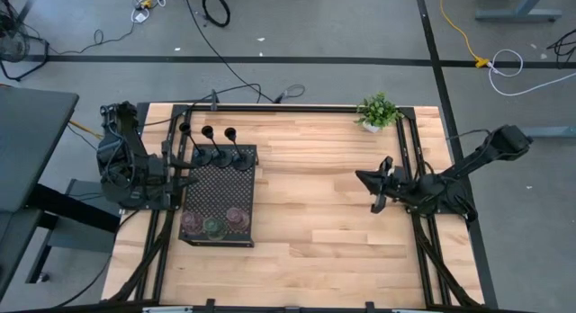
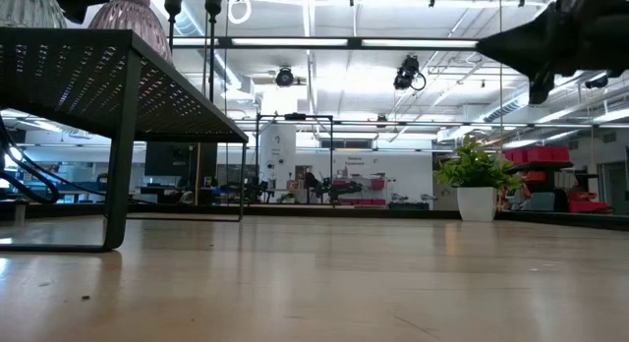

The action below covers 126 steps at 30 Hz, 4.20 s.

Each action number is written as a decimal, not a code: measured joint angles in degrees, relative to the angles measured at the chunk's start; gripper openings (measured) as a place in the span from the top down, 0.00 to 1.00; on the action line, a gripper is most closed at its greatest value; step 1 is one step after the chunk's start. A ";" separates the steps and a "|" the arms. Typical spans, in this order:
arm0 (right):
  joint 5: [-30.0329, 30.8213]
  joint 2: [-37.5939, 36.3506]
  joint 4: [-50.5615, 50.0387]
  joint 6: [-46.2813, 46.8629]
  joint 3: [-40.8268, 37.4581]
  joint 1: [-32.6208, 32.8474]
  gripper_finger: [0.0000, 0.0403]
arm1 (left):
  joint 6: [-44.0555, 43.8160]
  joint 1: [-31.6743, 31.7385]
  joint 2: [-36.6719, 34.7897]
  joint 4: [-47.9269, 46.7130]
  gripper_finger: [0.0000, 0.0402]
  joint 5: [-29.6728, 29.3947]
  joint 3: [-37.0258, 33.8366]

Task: Pick & Place candle stick holders
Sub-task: Return to Home Position

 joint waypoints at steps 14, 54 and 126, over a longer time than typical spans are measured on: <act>5.85 0.09 1.95 -0.62 -0.72 -0.02 0.97 | -0.01 0.00 0.35 0.00 0.57 14.35 0.00; 5.72 -22.66 -7.41 -0.65 -0.70 -0.02 0.97 | 0.03 25.79 -12.22 -0.03 0.57 33.28 0.02; 6.21 -48.78 -16.83 -0.69 -0.64 -21.57 0.97 | 0.04 45.44 -21.16 0.02 0.57 33.40 0.00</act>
